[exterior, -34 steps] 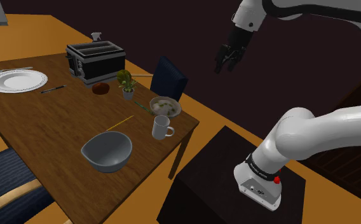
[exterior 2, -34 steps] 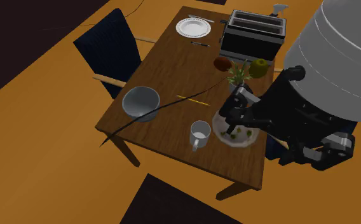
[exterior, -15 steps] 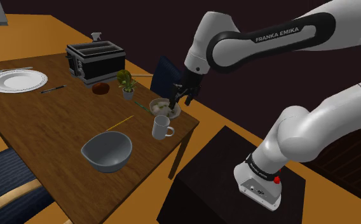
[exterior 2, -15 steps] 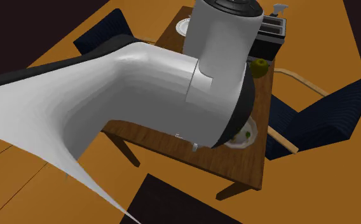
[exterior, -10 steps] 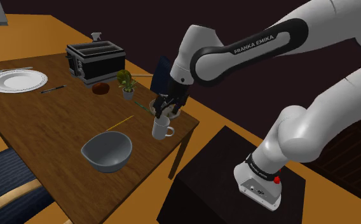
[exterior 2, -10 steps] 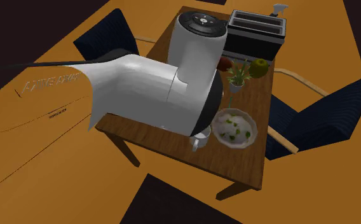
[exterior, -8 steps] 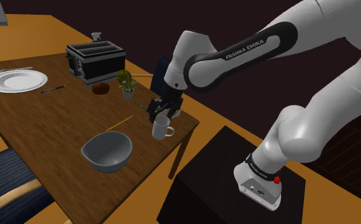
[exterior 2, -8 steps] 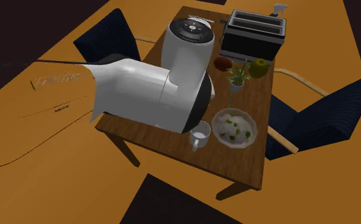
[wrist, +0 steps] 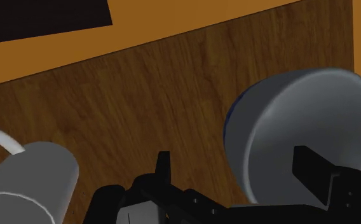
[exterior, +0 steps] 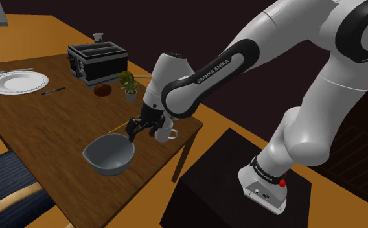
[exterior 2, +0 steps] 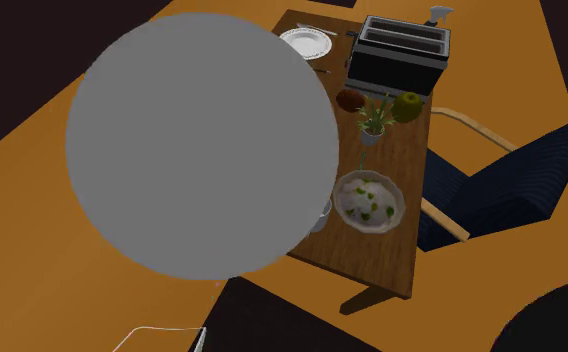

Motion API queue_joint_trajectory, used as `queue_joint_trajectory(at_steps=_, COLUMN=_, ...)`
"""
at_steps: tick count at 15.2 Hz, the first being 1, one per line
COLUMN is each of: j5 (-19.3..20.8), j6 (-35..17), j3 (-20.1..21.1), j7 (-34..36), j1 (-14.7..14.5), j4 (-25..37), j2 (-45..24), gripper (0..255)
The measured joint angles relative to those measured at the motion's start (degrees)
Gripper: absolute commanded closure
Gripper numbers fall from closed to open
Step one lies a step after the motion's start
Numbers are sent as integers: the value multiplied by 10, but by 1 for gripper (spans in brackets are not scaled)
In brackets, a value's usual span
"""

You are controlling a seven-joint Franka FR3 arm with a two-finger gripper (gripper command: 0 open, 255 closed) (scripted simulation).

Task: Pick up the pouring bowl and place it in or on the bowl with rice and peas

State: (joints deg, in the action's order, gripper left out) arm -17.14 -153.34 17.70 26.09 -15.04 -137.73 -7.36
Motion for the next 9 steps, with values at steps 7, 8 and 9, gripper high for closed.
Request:
queue_joint_trajectory(at_steps=7, j5=18, j6=-53, j3=-1, j7=21, j1=-19, j4=42, j2=-86, gripper=0)
queue_joint_trajectory(at_steps=8, j5=19, j6=-59, j3=-2, j7=22, j1=-21, j4=43, j2=-93, gripper=0)
queue_joint_trajectory(at_steps=9, j5=21, j6=-66, j3=-3, j7=23, j1=-24, j4=45, j2=-103, gripper=0)
